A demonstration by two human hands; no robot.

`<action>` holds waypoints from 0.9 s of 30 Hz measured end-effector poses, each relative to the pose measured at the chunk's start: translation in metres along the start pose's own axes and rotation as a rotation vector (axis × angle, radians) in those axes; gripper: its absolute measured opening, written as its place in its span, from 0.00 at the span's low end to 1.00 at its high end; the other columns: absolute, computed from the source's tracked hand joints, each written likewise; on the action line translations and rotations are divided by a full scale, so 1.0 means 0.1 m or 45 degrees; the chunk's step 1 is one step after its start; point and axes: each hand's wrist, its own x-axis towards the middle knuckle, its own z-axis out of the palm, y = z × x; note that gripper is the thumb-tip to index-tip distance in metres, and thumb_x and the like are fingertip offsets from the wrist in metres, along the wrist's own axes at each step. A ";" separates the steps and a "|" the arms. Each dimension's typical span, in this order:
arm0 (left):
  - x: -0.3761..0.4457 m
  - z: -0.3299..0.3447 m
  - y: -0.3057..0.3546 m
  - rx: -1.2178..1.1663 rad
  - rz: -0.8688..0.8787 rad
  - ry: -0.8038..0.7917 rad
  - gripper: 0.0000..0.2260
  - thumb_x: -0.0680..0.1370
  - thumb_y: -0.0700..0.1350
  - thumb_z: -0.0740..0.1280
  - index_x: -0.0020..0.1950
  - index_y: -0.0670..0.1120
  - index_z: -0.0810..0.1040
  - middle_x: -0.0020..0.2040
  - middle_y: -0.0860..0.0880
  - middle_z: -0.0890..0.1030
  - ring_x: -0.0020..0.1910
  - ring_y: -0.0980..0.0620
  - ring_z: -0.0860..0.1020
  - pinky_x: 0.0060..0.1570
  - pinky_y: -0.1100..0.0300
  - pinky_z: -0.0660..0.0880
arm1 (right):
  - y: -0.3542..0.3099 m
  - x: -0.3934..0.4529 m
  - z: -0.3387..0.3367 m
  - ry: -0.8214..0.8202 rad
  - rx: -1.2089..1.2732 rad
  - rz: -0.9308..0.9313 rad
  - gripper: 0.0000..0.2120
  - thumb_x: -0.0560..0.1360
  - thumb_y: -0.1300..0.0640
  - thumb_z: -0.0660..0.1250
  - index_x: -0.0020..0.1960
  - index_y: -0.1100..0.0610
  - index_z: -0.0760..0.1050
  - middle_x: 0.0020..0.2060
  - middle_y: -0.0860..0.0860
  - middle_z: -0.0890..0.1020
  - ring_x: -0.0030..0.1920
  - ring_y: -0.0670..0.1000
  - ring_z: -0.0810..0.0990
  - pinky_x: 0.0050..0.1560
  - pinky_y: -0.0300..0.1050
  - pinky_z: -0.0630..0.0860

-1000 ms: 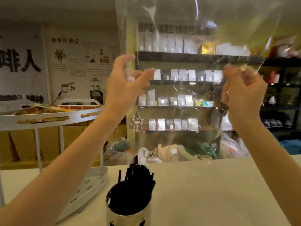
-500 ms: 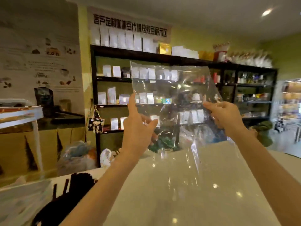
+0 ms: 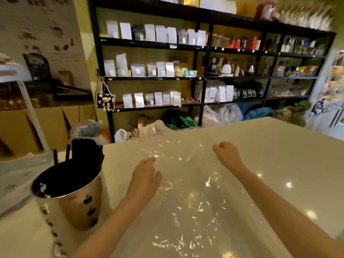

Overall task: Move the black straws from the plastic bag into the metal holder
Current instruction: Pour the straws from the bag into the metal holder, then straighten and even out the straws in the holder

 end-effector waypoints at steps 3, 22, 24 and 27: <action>-0.09 0.01 -0.15 0.148 -0.060 -0.026 0.17 0.75 0.42 0.61 0.63 0.41 0.68 0.56 0.41 0.73 0.53 0.41 0.74 0.53 0.52 0.71 | 0.08 -0.12 0.20 -0.030 -0.165 -0.022 0.11 0.72 0.57 0.62 0.40 0.66 0.76 0.38 0.62 0.81 0.42 0.62 0.79 0.38 0.47 0.71; -0.36 0.24 -0.55 0.726 0.067 -0.175 0.20 0.77 0.42 0.45 0.67 0.45 0.63 0.70 0.47 0.67 0.71 0.52 0.61 0.71 0.51 0.43 | 0.50 -0.18 0.72 0.010 -1.082 -0.811 0.08 0.61 0.68 0.74 0.32 0.56 0.81 0.28 0.51 0.82 0.35 0.57 0.76 0.32 0.42 0.60; -0.35 0.26 -0.57 0.701 0.058 -0.178 0.17 0.78 0.39 0.50 0.66 0.45 0.64 0.70 0.47 0.67 0.71 0.51 0.61 0.71 0.53 0.44 | 0.42 -0.23 0.68 -0.009 -1.188 -0.803 0.08 0.60 0.67 0.75 0.31 0.55 0.80 0.27 0.49 0.81 0.34 0.56 0.76 0.32 0.43 0.63; -0.34 0.25 -0.53 0.541 0.054 -0.131 0.17 0.78 0.37 0.52 0.66 0.43 0.66 0.72 0.43 0.64 0.72 0.50 0.60 0.71 0.55 0.44 | 0.21 -0.34 0.64 -0.124 -1.430 -0.819 0.07 0.67 0.65 0.68 0.42 0.56 0.78 0.39 0.50 0.82 0.47 0.55 0.76 0.42 0.46 0.68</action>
